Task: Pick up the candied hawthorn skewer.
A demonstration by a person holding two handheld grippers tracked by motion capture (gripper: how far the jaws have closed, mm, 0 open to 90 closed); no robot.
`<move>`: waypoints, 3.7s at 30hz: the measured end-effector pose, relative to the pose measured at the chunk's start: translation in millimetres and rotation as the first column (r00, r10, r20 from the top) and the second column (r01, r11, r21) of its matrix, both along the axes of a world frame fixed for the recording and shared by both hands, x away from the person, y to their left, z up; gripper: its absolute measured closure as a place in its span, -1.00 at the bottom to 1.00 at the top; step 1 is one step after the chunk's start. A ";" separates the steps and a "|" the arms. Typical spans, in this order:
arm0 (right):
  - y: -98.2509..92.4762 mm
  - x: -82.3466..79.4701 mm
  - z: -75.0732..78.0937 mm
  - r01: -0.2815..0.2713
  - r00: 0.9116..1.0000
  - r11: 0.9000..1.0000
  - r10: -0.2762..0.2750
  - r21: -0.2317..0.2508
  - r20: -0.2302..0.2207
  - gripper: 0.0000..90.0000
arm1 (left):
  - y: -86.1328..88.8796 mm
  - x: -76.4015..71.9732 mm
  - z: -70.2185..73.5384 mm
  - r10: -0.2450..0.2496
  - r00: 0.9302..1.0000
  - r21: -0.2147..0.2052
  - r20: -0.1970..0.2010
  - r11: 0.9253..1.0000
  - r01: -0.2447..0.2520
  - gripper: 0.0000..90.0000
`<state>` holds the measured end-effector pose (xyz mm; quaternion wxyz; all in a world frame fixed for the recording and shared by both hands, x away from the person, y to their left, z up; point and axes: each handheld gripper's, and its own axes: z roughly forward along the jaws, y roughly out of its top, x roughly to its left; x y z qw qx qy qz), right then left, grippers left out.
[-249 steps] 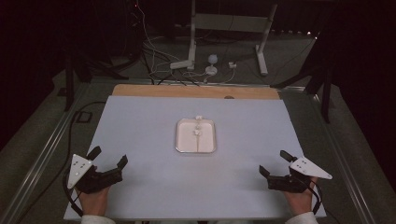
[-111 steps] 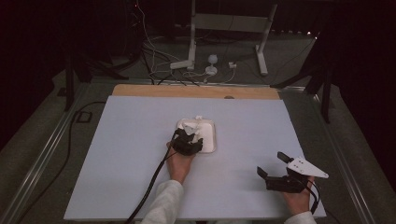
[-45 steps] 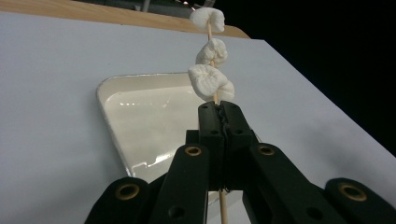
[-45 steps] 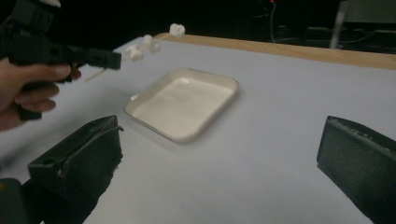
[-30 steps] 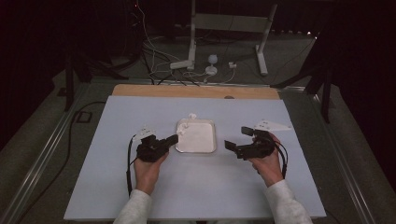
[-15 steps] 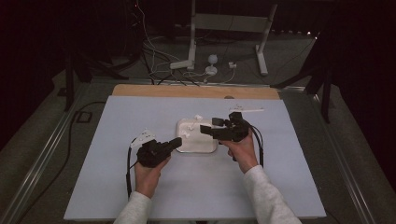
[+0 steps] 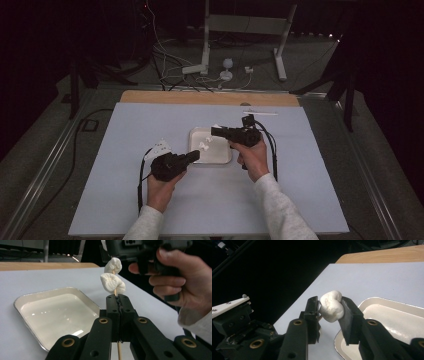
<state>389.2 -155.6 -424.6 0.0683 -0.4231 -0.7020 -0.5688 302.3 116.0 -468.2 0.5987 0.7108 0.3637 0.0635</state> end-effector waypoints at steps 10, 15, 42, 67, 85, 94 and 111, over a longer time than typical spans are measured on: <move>3.9 -7.1 5.1 -0.023 0.999 0.999 0.023 0.027 0.027 0.67 | -9.1 2.2 -7.6 -0.040 0.999 0.037 -0.024 0.998 0.041 0.98; 10.3 -11.9 6.7 -0.044 0.998 0.999 0.043 0.032 0.041 0.69 | -14.7 5.2 -13.3 -0.045 0.997 0.056 -0.057 0.997 0.048 0.67; -5.5 -13.9 32.4 0.025 0.989 0.999 -0.028 0.026 0.146 0.74 | -10.3 6.3 -30.4 -0.034 0.996 0.225 -0.078 0.973 0.051 1.00; -0.6 -7.3 -51.3 0.081 0.996 0.934 -0.067 -0.347 0.051 0.66 | 14.9 2.9 -14.5 -0.001 0.998 0.097 -0.064 0.995 0.007 1.00; -3.2 -18.3 -39.0 0.078 0.996 0.950 -0.063 -0.303 0.058 -0.17 | 12.9 3.9 -15.3 -0.005 0.998 0.093 -0.066 0.996 0.011 1.00; 7.2 -31.6 -17.4 -0.021 0.995 0.977 0.042 -0.214 0.096 -0.15 | 9.3 3.5 -15.9 -0.013 0.998 0.096 -0.066 0.995 0.019 1.00; 45.6 -35.2 -10.7 -0.155 0.984 0.978 0.166 -0.139 0.072 0.20 | 3.5 1.8 -15.2 -0.043 0.998 0.102 -0.041 0.994 0.047 1.00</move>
